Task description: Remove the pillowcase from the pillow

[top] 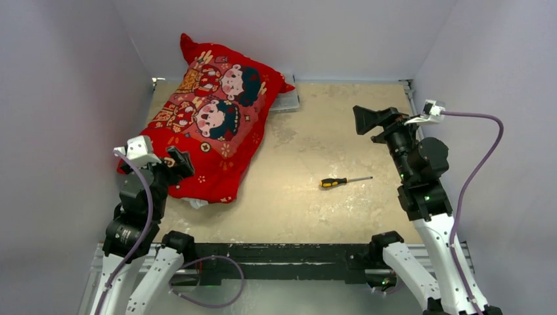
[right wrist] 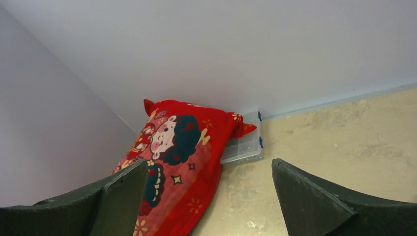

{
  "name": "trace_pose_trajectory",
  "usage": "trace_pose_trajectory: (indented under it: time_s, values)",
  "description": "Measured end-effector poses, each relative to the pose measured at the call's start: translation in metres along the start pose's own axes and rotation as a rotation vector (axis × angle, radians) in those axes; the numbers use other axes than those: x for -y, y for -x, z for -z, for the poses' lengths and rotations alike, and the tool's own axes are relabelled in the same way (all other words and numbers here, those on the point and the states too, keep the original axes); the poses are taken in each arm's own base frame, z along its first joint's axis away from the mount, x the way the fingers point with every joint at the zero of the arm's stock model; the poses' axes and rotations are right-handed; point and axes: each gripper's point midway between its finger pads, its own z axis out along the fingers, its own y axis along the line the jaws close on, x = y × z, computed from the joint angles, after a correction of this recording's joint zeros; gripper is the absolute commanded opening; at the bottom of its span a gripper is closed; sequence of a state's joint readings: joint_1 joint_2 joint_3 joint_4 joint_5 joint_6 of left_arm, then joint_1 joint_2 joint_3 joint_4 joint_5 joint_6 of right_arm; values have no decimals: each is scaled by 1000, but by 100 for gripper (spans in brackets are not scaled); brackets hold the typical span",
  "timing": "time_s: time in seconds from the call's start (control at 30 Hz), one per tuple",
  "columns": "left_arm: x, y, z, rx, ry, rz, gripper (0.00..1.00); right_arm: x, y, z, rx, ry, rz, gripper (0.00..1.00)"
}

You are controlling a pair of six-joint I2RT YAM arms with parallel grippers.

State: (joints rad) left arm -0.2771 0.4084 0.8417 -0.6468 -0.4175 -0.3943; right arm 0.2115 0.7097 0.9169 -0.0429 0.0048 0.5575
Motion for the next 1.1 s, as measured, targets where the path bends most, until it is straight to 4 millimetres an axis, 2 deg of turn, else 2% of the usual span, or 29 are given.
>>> trace_pose_trajectory:
  time_s: [0.33, 0.47, 0.57, 0.7, 0.9, 0.97, 1.03, 1.1]
  values:
    - [-7, -11, -13, -48, 96, 54, 99, 1, -2, -3, -5, -2, 4, 99]
    - [-11, -22, -23, -92, 154, 75, 99, 4, -17, -10, -48, 13, 16, 99]
    - [-11, -34, -33, -125, 193, 115, 99, 8, -39, -14, -98, 37, 17, 99]
    - [-13, -67, -46, -208, 243, 148, 99, 17, -70, -21, -175, 46, 11, 99]
    - [-16, -137, -65, -401, 312, 143, 99, 34, -111, -28, -272, 37, 1, 99]
    - [-16, -154, -69, -444, 318, 144, 99, 39, -123, -26, -297, 38, -2, 99]
    - [-12, -166, -73, -472, 308, 158, 97, 40, -131, -26, -318, 46, -4, 99]
    - [-7, -176, -76, -489, 282, 178, 88, 40, -135, -30, -327, 58, 0, 99]
